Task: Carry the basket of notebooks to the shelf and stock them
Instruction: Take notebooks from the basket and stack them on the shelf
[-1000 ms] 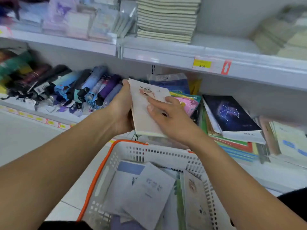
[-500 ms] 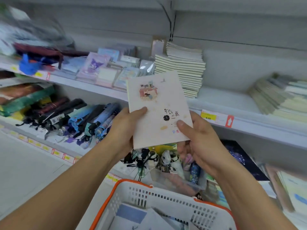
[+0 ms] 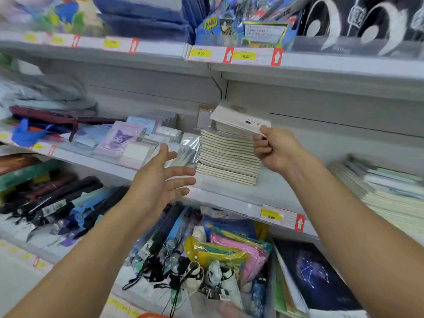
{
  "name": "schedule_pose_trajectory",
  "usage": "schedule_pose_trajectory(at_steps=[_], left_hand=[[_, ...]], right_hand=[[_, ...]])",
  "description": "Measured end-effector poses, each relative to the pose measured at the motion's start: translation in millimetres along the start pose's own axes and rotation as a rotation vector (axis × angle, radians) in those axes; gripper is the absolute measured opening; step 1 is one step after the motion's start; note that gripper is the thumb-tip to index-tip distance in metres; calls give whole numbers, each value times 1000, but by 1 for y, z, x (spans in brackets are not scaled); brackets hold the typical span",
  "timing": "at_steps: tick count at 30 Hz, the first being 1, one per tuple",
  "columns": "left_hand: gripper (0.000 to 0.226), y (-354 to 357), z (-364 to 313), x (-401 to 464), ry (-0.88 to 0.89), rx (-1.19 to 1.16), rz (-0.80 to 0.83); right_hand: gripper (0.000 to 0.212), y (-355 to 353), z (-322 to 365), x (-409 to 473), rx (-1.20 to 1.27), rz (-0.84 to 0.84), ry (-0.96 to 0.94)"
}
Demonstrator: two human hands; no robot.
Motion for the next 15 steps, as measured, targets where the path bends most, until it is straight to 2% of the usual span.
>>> schedule_pose_trajectory(at_steps=[1,3,7,10,12,15], left_hand=[[52,-3,2,1,6,-17,-27],[52,-4,12,2,-6,-26,-45],[60,-1,30,-2,-40,6,-45],[62,0,43,-2,-95,-3,-34],[63,2,51,-3,-142,12,-16],[62,4,59,-4,-175,46,2]], right_hand=[[25,0,10,23,22,-16,42],[28,-3,23,60,-83,-48,81],[32,-12,25,92,-501,-122,116],[26,-17,31,100,-841,-121,73],[38,-19,33,101,-1048,-81,84],[46,-19,37,102,-1234,-130,74]])
Point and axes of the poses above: each hand's wrist, its own x-axis towards the middle knuckle, its own y-axis out of the palm, z = x × y, the point moved 4 cm from there along x, towards the middle knuckle, and after that the axes turned 7 degrees about z, right-handed, at the moved point
